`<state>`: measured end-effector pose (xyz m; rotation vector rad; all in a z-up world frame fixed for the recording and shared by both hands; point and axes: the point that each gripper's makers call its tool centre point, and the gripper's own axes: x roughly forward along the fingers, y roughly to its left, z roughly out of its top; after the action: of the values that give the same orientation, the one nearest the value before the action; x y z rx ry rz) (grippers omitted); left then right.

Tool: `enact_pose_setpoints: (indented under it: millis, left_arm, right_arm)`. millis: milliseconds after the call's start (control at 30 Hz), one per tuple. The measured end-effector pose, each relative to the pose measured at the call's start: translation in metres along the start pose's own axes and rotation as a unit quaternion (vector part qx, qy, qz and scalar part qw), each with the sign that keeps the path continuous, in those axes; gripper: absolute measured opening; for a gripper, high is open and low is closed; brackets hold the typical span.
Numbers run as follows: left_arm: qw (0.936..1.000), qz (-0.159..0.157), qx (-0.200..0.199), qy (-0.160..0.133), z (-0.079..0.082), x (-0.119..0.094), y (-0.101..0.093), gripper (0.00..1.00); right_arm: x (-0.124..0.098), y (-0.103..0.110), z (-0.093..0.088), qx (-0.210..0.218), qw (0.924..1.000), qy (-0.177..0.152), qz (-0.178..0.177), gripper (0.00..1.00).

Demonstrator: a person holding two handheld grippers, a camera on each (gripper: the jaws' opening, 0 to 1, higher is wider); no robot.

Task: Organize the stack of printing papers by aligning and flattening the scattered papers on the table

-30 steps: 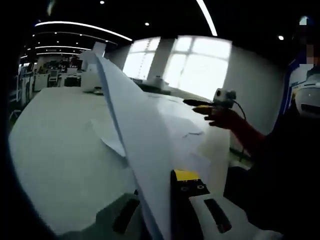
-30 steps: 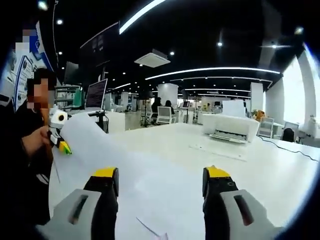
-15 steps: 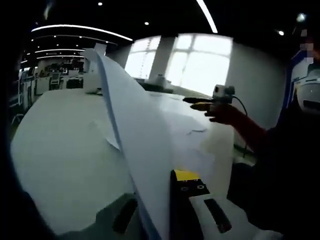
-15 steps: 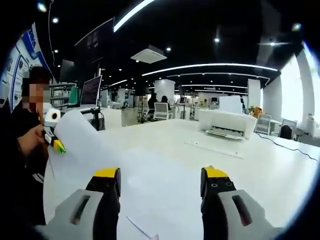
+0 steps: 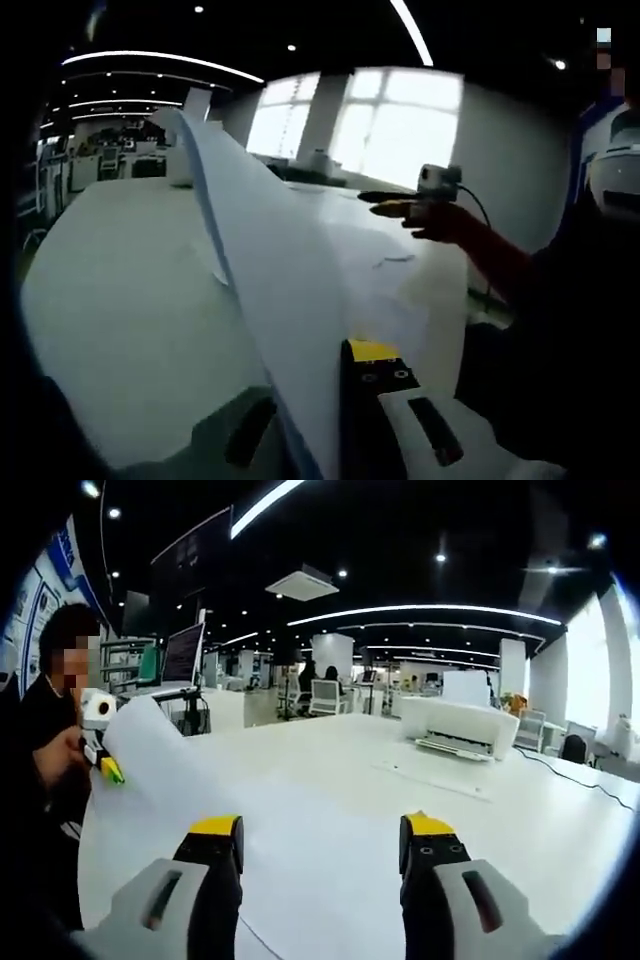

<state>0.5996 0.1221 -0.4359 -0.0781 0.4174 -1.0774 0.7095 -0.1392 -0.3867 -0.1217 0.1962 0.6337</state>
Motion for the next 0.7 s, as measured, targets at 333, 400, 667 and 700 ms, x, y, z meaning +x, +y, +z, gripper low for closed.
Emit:
enact_pose_setpoints:
  millis: [333, 400, 667, 700]
  left_arm:
    - [0.9999, -0.001, 0.012, -0.003, 0.009, -0.004, -0.006, 0.06]
    - [0.9999, 0.000, 0.014, -0.003, 0.011, -0.005, -0.007, 0.06]
    - [0.9999, 0.003, 0.013, 0.001, 0.007, -0.004, -0.004, 0.06]
    - [0.9999, 0.004, 0.012, 0.002, 0.006, -0.003, -0.004, 0.06]
  right_arm:
    - [-0.003, 0.004, 0.015, -0.013, 0.9999, -0.007, 0.005, 0.59]
    - [-0.007, 0.002, 0.017, -0.015, 0.9998, -0.010, 0.003, 0.59]
    - [-0.008, -0.005, 0.010, -0.010, 0.9999, -0.009, -0.002, 0.59]
    - [-0.006, -0.007, 0.008, -0.007, 0.9999, -0.010, -0.002, 0.59]
